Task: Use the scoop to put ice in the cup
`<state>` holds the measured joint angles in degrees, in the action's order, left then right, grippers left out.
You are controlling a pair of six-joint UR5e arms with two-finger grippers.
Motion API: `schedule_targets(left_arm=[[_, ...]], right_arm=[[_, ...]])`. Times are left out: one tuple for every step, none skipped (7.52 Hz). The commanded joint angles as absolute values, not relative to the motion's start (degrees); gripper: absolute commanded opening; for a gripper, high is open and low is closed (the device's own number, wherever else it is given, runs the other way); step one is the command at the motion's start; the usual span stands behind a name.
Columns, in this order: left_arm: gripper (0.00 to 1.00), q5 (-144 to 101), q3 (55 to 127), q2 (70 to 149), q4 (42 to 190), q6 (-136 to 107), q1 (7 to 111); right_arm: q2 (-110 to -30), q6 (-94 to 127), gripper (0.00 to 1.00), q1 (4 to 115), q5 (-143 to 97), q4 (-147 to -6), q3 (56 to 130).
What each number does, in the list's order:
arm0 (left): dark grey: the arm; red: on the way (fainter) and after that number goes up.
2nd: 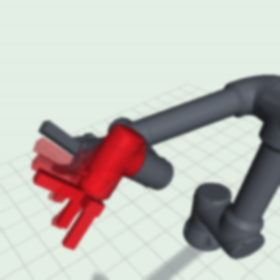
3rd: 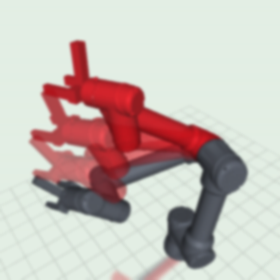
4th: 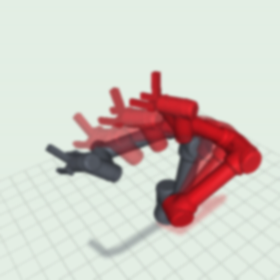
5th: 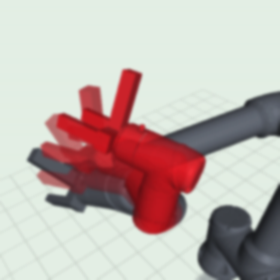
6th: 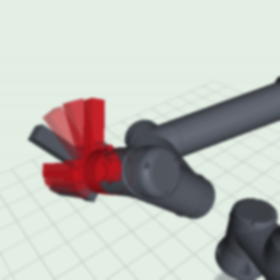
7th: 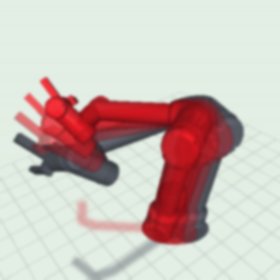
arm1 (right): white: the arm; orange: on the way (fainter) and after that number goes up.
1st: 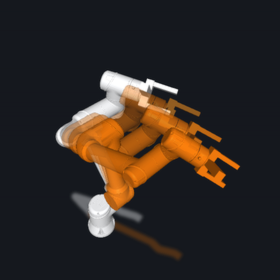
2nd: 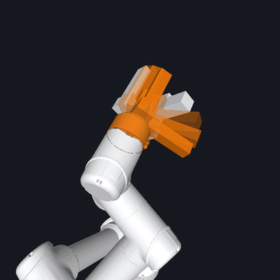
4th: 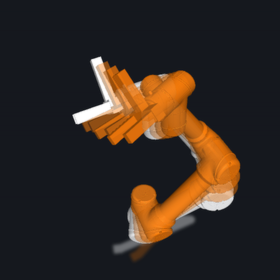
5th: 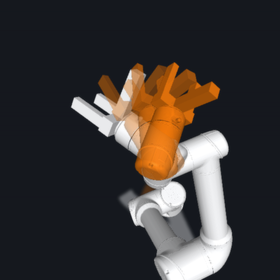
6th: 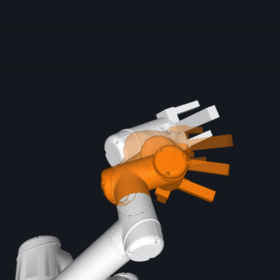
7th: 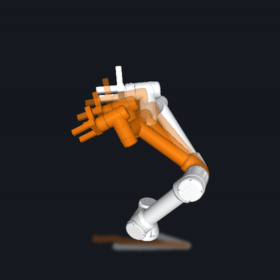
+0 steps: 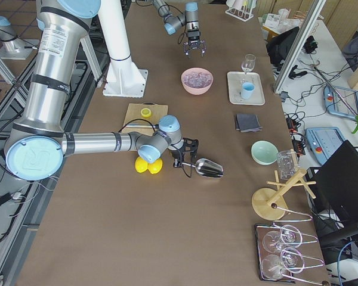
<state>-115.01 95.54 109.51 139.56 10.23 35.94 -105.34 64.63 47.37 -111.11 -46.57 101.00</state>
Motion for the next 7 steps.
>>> schedule_targets(left_arm=[[0.98, -114.96, 92.72, 111.88, 140.1, 10.2, 33.75], [0.98, -114.87, 92.2, 113.62, 139.66, 9.76, 33.49], [0.98, -114.53, 91.59, 114.08, 139.66, 9.49, 32.36], [0.98, -114.26, 91.23, 114.34, 139.66, 9.49, 31.91], [0.98, -113.3, 89.32, 115.82, 139.66, 9.58, 30.86], [0.98, -112.68, 87.12, 118.01, 139.66, 9.58, 30.41], [0.98, -112.41, 85.01, 120.56, 139.48, 9.58, 30.41]], right_arm=[[-105.9, 59.38, 0.0, 47.46, -113.1, -46.67, 101.51], [-106.52, 54.8, 0.0, 48.59, -117.03, -47.19, 102.73], [-106.61, 49.27, 0.0, 50.08, -117.85, -49.98, 104.66], [-106.52, 44.69, 0.0, 52.19, -118.99, -52.71, 106.85], [-106.0, 39.34, 0.0, 55.34, -122.75, -53.78, 107.48], [-104.95, 33.02, 0.0, 58.07, -126.09, -54.4, 107.84], [-104.77, 24.95, 0.0, 60.01, -127.17, -54.67, 108.62]])
